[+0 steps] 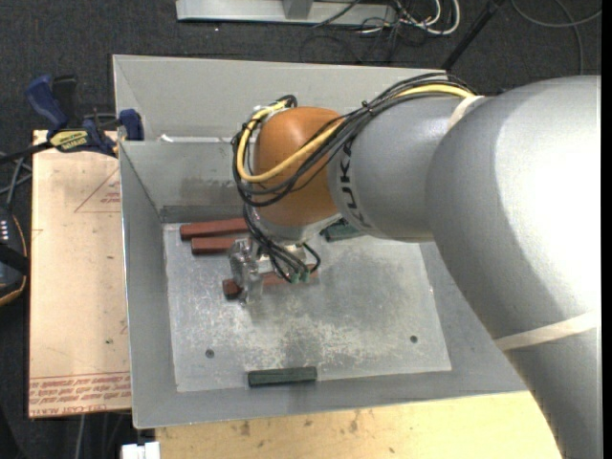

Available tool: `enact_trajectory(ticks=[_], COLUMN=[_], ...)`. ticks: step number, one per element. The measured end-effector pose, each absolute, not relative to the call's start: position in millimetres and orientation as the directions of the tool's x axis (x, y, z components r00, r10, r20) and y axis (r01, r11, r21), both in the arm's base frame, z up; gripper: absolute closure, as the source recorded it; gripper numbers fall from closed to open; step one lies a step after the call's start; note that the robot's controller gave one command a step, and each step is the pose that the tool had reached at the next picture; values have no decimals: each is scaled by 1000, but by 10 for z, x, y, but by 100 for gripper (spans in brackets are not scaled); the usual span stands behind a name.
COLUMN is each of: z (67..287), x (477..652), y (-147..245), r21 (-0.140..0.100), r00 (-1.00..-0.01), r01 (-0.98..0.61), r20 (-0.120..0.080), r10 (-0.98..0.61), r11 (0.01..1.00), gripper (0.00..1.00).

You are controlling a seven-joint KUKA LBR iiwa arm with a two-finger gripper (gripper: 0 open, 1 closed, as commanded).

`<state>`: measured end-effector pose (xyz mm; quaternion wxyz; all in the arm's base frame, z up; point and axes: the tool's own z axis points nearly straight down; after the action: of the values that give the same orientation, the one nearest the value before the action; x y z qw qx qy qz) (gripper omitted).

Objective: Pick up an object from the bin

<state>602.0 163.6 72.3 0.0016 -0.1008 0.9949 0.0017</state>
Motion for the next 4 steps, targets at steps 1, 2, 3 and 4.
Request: enact_trajectory(ticks=[1,2,3,4], z=[1234,2044,2042,1680], x=[6146,5788,5787,5964], y=[1553,1588,1586,1647], r21=[1,1,1,0], r00=[-967,-972,-972,-951], r01=[-254,-237,-236,-310], r20=[2,-4,-3,-9], r10=[-254,-237,-236,-310], r11=[967,972,972,951], gripper=[100,0,0,0])
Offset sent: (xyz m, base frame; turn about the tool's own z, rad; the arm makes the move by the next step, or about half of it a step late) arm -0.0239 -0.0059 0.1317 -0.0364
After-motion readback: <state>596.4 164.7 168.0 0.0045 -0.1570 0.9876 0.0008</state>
